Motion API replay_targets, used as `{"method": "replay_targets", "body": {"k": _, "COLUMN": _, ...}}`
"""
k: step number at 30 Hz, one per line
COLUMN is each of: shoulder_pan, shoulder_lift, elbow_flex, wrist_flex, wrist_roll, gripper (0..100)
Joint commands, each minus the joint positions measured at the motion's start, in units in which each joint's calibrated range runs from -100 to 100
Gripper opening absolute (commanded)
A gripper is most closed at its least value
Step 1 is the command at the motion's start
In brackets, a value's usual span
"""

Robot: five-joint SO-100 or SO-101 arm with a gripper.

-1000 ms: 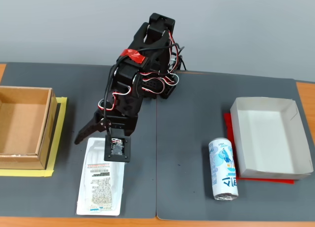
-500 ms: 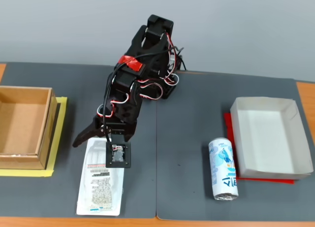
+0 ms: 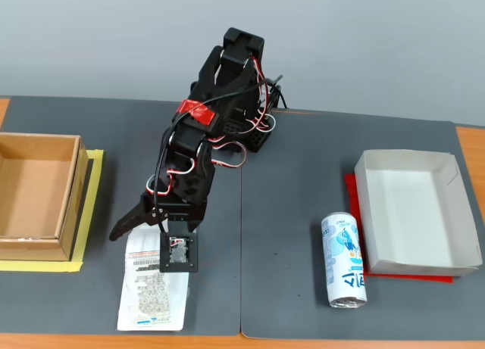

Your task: Pick the sandwich and put it in the gray box

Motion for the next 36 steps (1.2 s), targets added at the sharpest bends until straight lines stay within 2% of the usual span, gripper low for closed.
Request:
{"method": "replay_targets", "body": {"k": 1, "shoulder_pan": 0.2, "shoulder_lift": 0.4, "elbow_flex": -3.1, "wrist_flex": -1.9, "wrist_roll": 0.2, "gripper": 45}}
{"method": "replay_targets", "body": {"k": 17, "shoulder_pan": 0.8, "shoulder_lift": 5.7, "elbow_flex": -2.2, "wrist_flex": -6.3, "wrist_roll": -0.1, "gripper": 44}}
{"method": "replay_targets", "body": {"k": 19, "shoulder_pan": 0.8, "shoulder_lift": 5.7, "elbow_flex": -2.2, "wrist_flex": -6.3, "wrist_roll": -0.1, "gripper": 39}}
{"method": "replay_targets", "body": {"k": 28, "shoulder_pan": 0.8, "shoulder_lift": 5.7, "elbow_flex": -0.9, "wrist_flex": -6.3, "wrist_roll": 0.1, "gripper": 2}}
{"method": "replay_targets", "body": {"k": 36, "shoulder_pan": 0.9, "shoulder_lift": 4.6, "elbow_flex": 1.5, "wrist_flex": -5.9, "wrist_roll": 0.1, "gripper": 2}}
